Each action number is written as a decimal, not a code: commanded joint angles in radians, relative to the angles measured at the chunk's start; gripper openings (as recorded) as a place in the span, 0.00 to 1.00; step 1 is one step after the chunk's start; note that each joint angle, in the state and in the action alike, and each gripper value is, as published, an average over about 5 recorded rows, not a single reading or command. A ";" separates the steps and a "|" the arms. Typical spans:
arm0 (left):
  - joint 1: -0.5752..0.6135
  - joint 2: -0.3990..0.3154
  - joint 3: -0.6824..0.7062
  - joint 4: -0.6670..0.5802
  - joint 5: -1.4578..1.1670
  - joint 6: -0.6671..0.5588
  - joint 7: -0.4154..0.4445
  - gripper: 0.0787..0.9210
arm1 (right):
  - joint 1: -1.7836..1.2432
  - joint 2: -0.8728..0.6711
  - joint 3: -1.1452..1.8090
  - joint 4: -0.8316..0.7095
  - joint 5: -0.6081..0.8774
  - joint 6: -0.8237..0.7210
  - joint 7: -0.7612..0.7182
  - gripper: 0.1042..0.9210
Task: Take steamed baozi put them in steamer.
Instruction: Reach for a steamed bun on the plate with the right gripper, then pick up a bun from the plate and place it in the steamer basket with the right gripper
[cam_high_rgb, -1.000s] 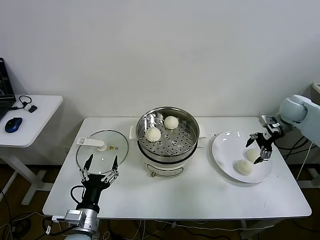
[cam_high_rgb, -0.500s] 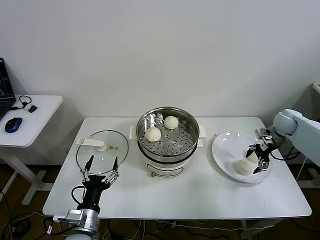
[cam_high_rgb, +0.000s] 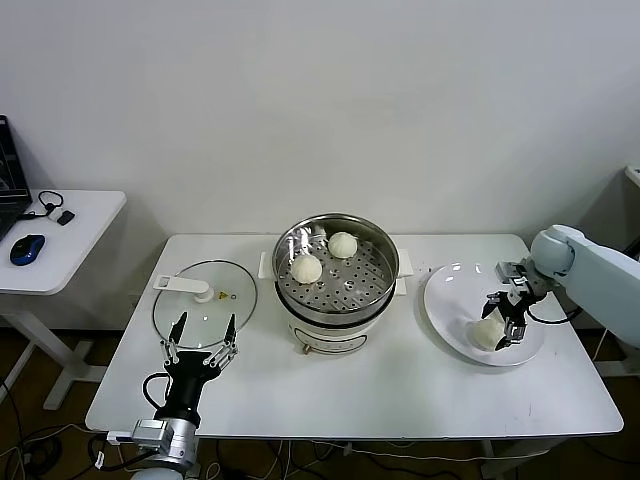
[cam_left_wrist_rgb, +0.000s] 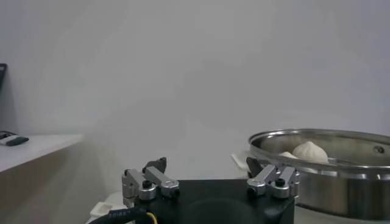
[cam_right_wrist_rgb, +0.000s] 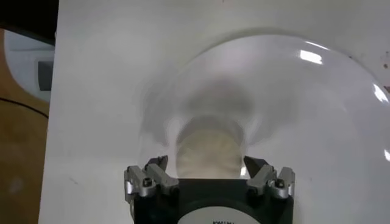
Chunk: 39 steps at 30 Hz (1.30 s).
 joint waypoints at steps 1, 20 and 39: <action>0.000 -0.001 0.002 0.003 -0.001 -0.001 0.000 0.88 | -0.018 0.018 0.018 -0.019 -0.016 0.001 0.002 0.88; 0.000 -0.003 0.006 0.001 0.000 0.000 -0.001 0.88 | -0.030 0.021 0.039 -0.027 -0.040 -0.002 -0.002 0.85; -0.002 -0.002 0.004 0.001 -0.002 0.001 -0.004 0.88 | 0.054 -0.007 -0.006 0.025 0.005 0.002 -0.020 0.70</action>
